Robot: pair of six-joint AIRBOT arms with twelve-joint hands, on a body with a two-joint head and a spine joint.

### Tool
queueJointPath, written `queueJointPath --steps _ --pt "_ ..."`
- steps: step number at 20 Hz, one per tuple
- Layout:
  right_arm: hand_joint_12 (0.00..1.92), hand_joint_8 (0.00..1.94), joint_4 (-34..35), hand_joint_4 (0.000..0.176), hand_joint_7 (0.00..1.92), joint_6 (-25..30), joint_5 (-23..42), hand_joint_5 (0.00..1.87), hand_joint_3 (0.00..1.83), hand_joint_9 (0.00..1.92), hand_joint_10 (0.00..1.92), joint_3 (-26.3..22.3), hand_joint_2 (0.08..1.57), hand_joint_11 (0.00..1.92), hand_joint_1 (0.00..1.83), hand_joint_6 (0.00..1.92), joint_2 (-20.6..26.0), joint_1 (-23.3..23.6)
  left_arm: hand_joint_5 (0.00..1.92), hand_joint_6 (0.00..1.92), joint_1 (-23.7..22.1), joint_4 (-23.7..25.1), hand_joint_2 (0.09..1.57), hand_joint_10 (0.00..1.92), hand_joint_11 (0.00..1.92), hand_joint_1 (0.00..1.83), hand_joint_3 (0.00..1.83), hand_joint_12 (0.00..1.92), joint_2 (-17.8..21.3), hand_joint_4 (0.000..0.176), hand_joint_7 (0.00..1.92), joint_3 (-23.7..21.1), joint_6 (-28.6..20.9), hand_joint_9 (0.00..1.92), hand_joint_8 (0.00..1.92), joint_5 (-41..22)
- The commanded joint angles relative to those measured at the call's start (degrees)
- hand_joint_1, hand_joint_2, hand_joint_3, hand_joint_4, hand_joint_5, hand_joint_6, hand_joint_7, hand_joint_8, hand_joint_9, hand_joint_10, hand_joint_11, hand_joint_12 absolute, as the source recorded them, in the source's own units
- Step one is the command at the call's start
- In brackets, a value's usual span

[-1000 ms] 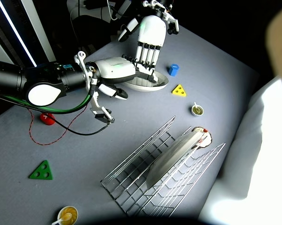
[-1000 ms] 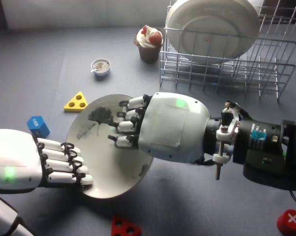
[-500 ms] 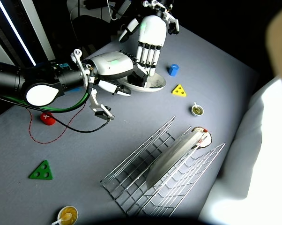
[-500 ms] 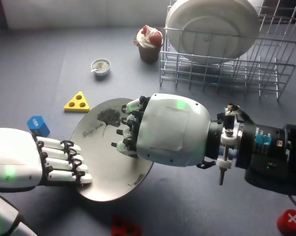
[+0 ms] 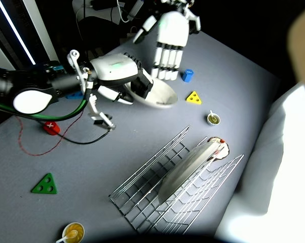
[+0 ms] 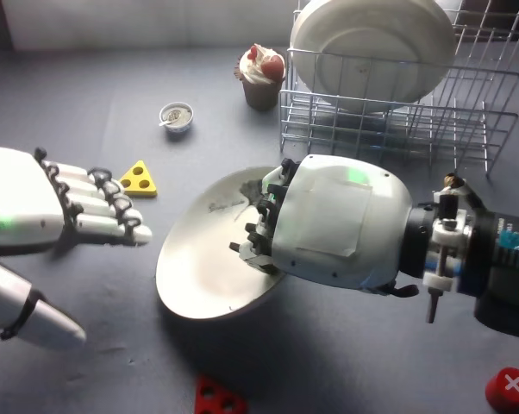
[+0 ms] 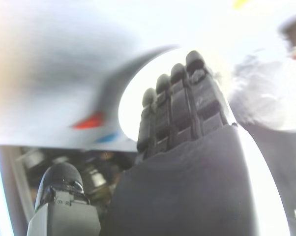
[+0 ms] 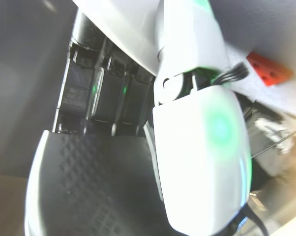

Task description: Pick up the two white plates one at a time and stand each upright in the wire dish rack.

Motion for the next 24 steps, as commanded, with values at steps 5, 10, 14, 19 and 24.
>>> queueJointPath --steps 5,10,14,19,24 --pt "1.37 0.27 2.73 0.0 1.24 4.91 7.63 1.04 0.0 1.28 0.48 -5.44 1.02 0.97 1.5 0.79 5.04 3.21 0.14 0.01 -4.76 -5.37 1.0 0.0 0.15 0.0 0.0 0.01 1.25 0.0 0.17 1.82 -0.14 0.16 0.0 -3.0" --pt "1.31 0.29 2.77 0.0 1.25 7.66 7.1 1.04 0.0 1.33 0.41 -8.59 1.01 1.02 1.51 0.72 10.02 3.76 0.13 0.0 -5.41 -7.06 1.0 0.0 0.15 0.0 0.0 0.0 1.6 0.0 0.15 3.03 -0.14 0.15 0.0 -2.64" --pt "1.29 0.3 4.83 0.0 1.23 10.68 4.67 1.0 0.0 1.24 0.52 -10.22 1.02 1.03 1.5 0.85 13.56 6.97 0.13 0.0 -5.42 -7.17 1.0 0.0 0.18 0.0 0.0 0.02 1.61 0.0 0.17 3.24 -0.14 0.16 0.0 -2.68" --pt "1.25 0.47 12.59 0.0 1.14 17.41 -2.79 0.98 0.0 1.21 0.55 -10.43 1.03 1.05 1.5 0.94 16.6 13.03 0.14 0.0 -5.46 -7.19 1.01 0.01 0.17 0.0 0.0 0.01 1.61 0.0 0.17 3.03 -0.14 0.17 0.01 -2.55" --pt "1.29 0.5 21.96 0.0 1.13 17.48 -10.8 0.95 0.0 1.2 0.61 -10.16 1.04 1.06 1.5 0.9 18.62 19.32 0.14 0.01 -5.46 -6.87 1.0 0.01 0.17 0.0 0.0 0.01 1.59 0.0 0.17 2.82 -0.14 0.15 0.0 -2.01"
